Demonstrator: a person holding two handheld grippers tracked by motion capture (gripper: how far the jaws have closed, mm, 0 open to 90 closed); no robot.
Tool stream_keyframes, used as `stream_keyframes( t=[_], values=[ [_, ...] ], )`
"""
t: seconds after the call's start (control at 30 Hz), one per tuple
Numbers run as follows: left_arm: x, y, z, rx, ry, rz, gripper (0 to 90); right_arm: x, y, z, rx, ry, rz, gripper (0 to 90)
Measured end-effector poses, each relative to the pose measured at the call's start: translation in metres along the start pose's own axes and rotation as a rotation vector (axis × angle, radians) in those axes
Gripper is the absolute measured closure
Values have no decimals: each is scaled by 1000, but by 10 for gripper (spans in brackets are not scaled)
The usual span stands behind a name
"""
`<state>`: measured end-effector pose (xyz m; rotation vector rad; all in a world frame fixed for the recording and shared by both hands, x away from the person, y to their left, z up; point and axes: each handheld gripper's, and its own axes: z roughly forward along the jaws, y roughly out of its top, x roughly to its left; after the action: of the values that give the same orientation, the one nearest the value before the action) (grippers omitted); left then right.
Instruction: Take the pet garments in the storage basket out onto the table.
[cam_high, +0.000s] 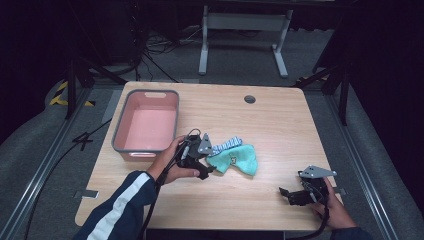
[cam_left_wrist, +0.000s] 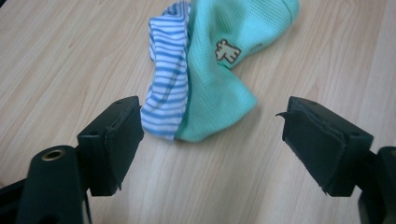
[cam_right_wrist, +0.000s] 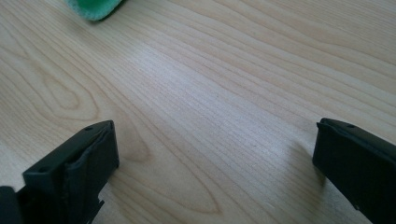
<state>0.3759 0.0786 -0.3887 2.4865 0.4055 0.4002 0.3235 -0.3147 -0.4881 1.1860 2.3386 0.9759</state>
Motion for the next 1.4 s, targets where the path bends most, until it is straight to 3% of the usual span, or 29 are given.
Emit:
stream_keyframes(
  t=[0.17,0.47,0.97,1.4],
  values=[
    [-6,-15,-9,27,13,33,179,0,0,0,0,1,4,4],
    [-13,-39,-23,59,33,51,180,0,0,0,1,0,1,4],
    [-20,-86,-36,129,51,54,179,0,0,0,0,0,1,5],
    [-19,-134,-44,142,78,-10,179,0,0,0,1,-1,2,5]
  ],
)
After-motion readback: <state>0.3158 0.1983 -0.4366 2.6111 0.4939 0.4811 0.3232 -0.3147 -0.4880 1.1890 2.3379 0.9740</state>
